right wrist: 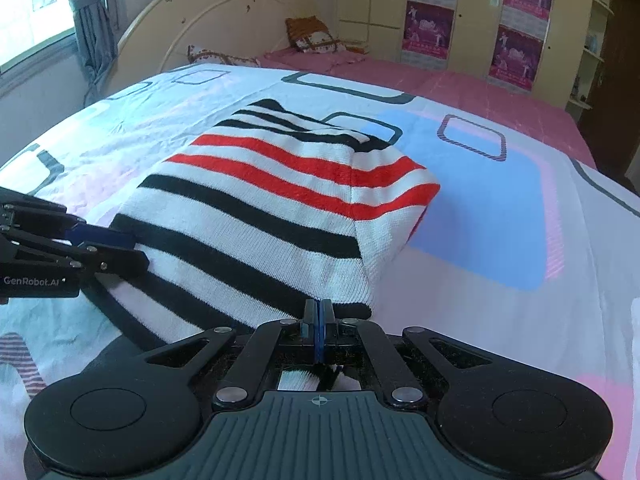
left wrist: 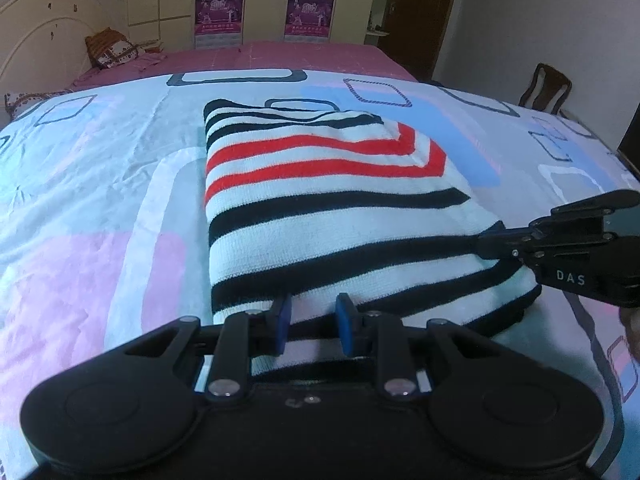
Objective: Fold small clothes
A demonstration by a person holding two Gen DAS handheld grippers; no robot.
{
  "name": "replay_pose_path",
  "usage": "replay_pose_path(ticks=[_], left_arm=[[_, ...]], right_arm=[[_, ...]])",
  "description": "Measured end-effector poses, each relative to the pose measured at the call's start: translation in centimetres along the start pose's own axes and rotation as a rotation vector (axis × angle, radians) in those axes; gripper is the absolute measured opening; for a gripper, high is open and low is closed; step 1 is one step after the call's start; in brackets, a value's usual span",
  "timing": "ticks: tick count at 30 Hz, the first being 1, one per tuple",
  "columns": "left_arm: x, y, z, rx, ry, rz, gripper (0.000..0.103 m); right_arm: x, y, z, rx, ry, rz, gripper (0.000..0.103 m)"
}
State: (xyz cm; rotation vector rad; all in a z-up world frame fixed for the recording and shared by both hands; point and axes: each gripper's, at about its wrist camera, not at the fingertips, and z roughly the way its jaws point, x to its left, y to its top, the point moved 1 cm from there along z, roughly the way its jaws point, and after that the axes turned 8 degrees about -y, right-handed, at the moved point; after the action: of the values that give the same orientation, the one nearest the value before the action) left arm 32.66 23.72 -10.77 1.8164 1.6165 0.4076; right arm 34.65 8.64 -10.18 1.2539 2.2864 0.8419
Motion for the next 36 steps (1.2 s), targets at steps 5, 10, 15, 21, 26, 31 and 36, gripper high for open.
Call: replay_pose_path(ticks=[5,10,15,21,26,31,36], left_arm=[[-0.4,-0.2,-0.1,0.011,0.024,0.011,0.026],[-2.4,-0.9,-2.6,-0.018,0.040,0.015,0.024],[-5.3,-3.5,-5.6,-0.055,0.038,0.008,0.023],[-8.8,-5.5,-10.2,-0.121,0.055,-0.013,0.037],[-11.4,-7.1,-14.4,-0.186,0.089,0.003,0.078],[-14.2,-9.0,-18.6,-0.290,0.158,0.032,0.103],[-15.7,-10.7,-21.8,-0.313,0.147,0.005,0.103]], right_arm=[[0.2,-0.1,-0.1,0.030,0.010,-0.031,0.000],[-0.4,-0.7,-3.5,0.015,0.038,0.043,0.000],[-0.5,-3.5,-8.1,-0.005,0.044,0.089,0.000],[-0.7,-6.9,-14.4,-0.049,0.059,0.188,0.000],[0.0,-9.1,-19.5,-0.091,0.047,0.234,0.000],[1.0,-11.6,-24.7,-0.175,-0.049,0.289,0.100],[2.5,-13.4,-28.1,-0.211,-0.088,0.293,0.103]])
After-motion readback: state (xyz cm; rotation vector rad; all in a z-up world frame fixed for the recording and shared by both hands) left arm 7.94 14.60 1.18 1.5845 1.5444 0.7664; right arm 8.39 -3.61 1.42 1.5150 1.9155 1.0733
